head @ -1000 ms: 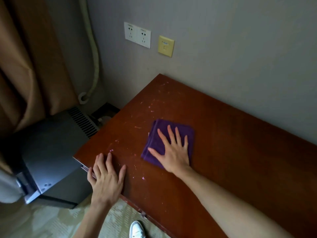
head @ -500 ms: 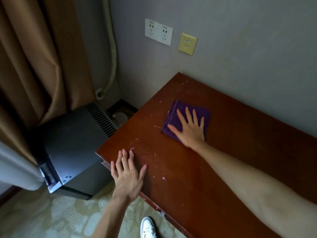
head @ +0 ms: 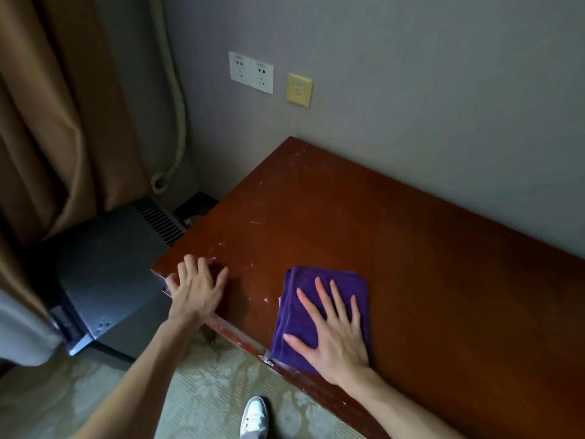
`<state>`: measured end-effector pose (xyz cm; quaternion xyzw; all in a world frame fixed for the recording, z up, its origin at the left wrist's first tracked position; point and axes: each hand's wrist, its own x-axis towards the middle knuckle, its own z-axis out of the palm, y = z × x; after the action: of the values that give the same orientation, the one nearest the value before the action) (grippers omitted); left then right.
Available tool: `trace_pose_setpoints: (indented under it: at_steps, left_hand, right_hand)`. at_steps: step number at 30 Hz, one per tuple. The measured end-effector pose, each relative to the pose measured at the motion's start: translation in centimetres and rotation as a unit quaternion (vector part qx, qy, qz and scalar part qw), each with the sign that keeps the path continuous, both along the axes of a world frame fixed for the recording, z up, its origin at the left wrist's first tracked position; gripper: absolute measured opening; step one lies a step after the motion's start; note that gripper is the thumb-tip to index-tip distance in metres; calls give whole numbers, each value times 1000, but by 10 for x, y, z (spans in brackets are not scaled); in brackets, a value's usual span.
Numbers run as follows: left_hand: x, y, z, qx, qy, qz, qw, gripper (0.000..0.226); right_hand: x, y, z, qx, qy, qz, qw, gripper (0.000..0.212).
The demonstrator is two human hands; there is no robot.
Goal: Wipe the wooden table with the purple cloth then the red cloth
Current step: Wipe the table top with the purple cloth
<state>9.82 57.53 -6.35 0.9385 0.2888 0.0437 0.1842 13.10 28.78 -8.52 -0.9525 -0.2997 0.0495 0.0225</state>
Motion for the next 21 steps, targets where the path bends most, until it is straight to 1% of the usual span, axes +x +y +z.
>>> trace_pose_setpoints:
  at_steps: [3, 5, 8, 10, 12, 14, 16, 18, 21]
  left_hand:
    - [4, 27, 3, -42, -50, 63, 996, 33]
    - [9, 51, 3, -74, -75, 90, 990, 28]
    - [15, 83, -7, -107, -77, 68, 989, 29]
    - [19, 103, -12, -147, -94, 52, 983, 30]
    - [24, 121, -11, -196, -118, 55, 972, 26]
    - [30, 138, -7, -250, -108, 66, 960, 21]
    - [35, 151, 0, -309, -96, 67, 944, 26]
    - [37, 159, 6, -327, -87, 51, 940, 30]
    - [40, 161, 10, -344, -65, 41, 936, 25]
  right_hand:
    - [3, 2, -4, -14, -9, 11, 1000, 91]
    - [0, 9, -5, -14, -18, 10, 1000, 92]
    - [-11, 39, -3, 5, -16, 6, 1000, 95]
    - [-17, 82, -1, 20, 0, 13, 1000, 96]
    - [-16, 144, 0, 37, 13, 23, 999, 98]
    - [-3, 210, -1, 65, 15, 29, 997, 96]
    - [20, 267, 1, 78, 32, 17, 996, 92]
    - [42, 301, 2, 69, 38, 16, 997, 92]
    - [58, 309, -1, 53, 31, 38, 997, 93]
